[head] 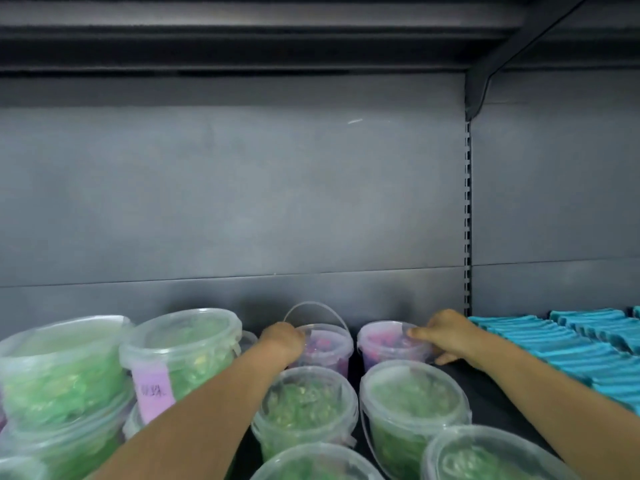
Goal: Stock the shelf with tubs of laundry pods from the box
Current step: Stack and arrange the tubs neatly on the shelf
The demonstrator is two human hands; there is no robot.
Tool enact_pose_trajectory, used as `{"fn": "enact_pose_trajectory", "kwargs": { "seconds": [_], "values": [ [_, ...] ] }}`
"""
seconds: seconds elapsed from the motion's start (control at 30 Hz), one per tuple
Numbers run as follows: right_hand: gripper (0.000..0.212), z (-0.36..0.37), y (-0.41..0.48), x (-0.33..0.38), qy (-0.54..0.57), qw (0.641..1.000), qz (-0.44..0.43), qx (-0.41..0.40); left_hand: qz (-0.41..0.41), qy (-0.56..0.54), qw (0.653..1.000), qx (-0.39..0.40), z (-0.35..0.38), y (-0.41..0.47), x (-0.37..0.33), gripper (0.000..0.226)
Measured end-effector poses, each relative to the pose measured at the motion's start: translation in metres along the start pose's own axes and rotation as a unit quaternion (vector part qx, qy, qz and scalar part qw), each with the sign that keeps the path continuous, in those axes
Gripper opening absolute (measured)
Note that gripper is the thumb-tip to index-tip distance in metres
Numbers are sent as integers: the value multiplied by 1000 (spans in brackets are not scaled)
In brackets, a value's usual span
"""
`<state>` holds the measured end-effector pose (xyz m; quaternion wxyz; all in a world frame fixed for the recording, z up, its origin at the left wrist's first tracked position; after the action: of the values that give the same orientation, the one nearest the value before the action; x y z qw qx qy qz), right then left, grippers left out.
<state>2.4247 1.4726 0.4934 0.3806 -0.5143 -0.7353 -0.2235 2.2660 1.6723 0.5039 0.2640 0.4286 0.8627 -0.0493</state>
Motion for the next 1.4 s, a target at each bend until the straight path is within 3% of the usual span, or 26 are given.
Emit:
{"fn": "enact_pose_trajectory", "kwargs": {
  "seconds": [0.13, 0.33, 0.43, 0.73, 0.9, 1.0, 1.23, 1.4],
  "values": [
    [52, 9, 0, -9, 100, 989, 72, 80, -34, -123, 992, 25, 16, 19, 15, 37],
    [20, 7, -10, -8, 224, 966, 104, 78, -68, -204, 977, 13, 18, 26, 22, 31],
    [29, 2, -12, -8, 244, 962, 105, 61, -73, -244, 967, -14, 14, 23, 18, 23],
    [69, -45, -52, 26, 323, 945, 32, -37, -14, -349, 933, -82, -36, 1, -16, 6],
    [53, -58, -110, 47, 361, 932, -14, -17, 29, -353, 928, -113, -91, -55, -24, 4],
    [60, -60, -151, 56, 379, 924, -43, -15, 36, -352, 925, -139, -125, -96, -17, 12],
    [49, -43, -248, 78, 384, 915, -110, 46, 31, -351, 917, -187, -190, -192, 25, 14],
    [47, -10, -302, 91, 377, 916, -108, 83, 2, -376, 906, -195, -216, -263, 72, 16]
  ]
}}
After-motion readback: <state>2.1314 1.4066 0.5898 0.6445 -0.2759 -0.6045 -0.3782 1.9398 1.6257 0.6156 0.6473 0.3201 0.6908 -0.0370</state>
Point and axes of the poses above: each hand's wrist, its own y-axis towards the middle knuckle, its own z-axis out of the palm, x = y × z, the point moved 2 cm from there along y, towards the middle knuckle, and after that the axes turned 7 degrees about z, right-handed, at the moved point
